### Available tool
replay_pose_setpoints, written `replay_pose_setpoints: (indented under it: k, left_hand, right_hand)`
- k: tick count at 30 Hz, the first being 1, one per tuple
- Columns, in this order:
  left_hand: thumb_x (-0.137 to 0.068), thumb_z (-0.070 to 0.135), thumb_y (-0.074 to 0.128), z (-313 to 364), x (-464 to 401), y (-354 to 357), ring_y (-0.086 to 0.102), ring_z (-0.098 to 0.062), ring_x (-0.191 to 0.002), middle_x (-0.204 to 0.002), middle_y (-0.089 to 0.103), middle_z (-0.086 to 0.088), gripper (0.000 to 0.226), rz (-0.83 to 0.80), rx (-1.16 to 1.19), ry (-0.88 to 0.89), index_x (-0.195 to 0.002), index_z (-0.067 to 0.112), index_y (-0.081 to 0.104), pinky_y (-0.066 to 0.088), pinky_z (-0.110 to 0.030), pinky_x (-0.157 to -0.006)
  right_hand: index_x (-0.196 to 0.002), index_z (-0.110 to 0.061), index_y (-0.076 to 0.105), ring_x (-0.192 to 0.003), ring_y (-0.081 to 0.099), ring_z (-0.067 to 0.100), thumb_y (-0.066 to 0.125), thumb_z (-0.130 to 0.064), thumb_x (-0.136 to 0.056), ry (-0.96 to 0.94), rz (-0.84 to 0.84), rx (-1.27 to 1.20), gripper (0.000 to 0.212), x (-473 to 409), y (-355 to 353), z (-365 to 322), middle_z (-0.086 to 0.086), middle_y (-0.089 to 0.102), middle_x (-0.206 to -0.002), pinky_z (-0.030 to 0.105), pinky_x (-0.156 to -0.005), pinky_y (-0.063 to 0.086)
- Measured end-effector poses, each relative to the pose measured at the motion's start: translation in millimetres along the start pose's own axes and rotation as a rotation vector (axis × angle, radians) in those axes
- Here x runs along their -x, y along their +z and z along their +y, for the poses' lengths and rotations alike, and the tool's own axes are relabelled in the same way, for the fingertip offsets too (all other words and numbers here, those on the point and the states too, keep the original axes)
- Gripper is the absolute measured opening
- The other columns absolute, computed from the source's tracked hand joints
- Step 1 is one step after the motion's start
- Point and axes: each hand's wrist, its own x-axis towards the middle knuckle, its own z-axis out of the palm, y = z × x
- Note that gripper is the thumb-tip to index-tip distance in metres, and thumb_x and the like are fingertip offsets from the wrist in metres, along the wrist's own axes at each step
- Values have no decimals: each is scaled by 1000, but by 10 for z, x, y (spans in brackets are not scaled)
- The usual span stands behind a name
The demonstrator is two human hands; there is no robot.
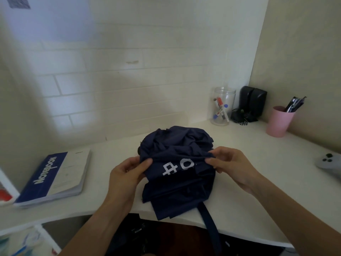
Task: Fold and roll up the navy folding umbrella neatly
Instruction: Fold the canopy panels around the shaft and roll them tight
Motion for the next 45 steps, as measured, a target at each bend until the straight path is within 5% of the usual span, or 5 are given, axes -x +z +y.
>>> replay_pose_setpoints:
  k: [7, 15, 27, 39, 45]
  left_hand:
    - [-76, -1, 66, 111, 5, 61, 63, -31, -93, -88, 72, -12, 12, -163, 28, -40, -86, 3, 69, 52, -40, -89]
    - [-87, 39, 79, 448, -171, 330, 74, -18, -85, -84, 78, 6, 16, 111, -418, 196, -85, 24, 78, 56, -31, -70]
    - [-97, 29, 69, 294, -14, 179, 68, -21, -91, -98, 77, -4, 23, 217, 249, -11, -101, 8, 74, 56, -34, -76]
    - [-77, 24, 82, 294, 44, 2, 74, -29, -105, -109, 80, -8, 38, -277, -187, -178, -112, 9, 77, 59, -42, -93]
    - [-84, 34, 75, 278, 49, -151, 69, -20, -82, -100, 79, -6, 27, -399, -294, -122, -99, 13, 81, 50, -27, -56]
  right_hand:
    - [-94, -20, 77, -87, 70, 12, 75, -40, -82, -108, 21, 116, 24, -26, 114, -261, -3, 77, -95, 32, -78, 55]
    - [-78, -27, 73, -78, 67, 7, 87, -20, -76, -316, 78, 594, 15, -123, 191, -199, -12, 73, -81, 17, -71, 52]
    - [-87, -9, 80, -79, 72, 9, 75, -16, -88, -181, 124, 23, 8, -69, 184, -68, 4, 80, -87, 15, -70, 54]
    - [-89, -16, 75, -84, 70, 26, 86, 2, -72, -271, 55, 258, 27, -16, 2, -28, 5, 75, -94, 33, -80, 61]
    - [-82, -19, 76, -81, 72, 27, 81, 9, -75, -375, 51, 333, 30, -18, -50, 45, 2, 75, -90, 37, -81, 61]
